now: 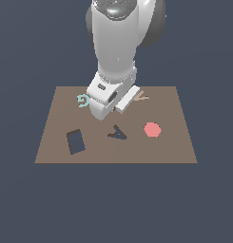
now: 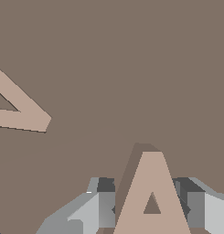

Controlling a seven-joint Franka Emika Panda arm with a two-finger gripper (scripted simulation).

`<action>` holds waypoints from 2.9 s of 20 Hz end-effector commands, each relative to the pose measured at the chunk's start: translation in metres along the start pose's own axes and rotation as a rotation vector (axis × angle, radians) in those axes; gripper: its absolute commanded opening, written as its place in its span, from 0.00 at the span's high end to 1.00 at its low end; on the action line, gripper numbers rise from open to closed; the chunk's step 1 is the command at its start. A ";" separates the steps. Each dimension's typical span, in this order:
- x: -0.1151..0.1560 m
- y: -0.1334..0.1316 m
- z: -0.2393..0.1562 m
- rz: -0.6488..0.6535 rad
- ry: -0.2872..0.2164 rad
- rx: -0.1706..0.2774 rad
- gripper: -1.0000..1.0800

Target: Insert a designated object into the corresponding slot on a board.

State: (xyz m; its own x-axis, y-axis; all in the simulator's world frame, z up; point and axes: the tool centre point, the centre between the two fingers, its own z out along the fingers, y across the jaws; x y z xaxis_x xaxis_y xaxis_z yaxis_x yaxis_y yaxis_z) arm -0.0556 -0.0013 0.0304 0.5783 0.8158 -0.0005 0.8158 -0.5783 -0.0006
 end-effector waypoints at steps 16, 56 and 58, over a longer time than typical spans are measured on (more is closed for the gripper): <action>0.001 0.001 -0.003 -0.001 0.000 0.000 1.00; 0.072 0.086 -0.004 -0.087 0.000 -0.002 1.00; 0.072 0.086 0.000 -0.087 0.000 -0.002 1.00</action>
State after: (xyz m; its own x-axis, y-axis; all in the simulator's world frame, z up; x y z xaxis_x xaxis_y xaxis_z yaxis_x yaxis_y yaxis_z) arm 0.0565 0.0080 0.0333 0.5056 0.8628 -0.0003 0.8628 -0.5056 0.0011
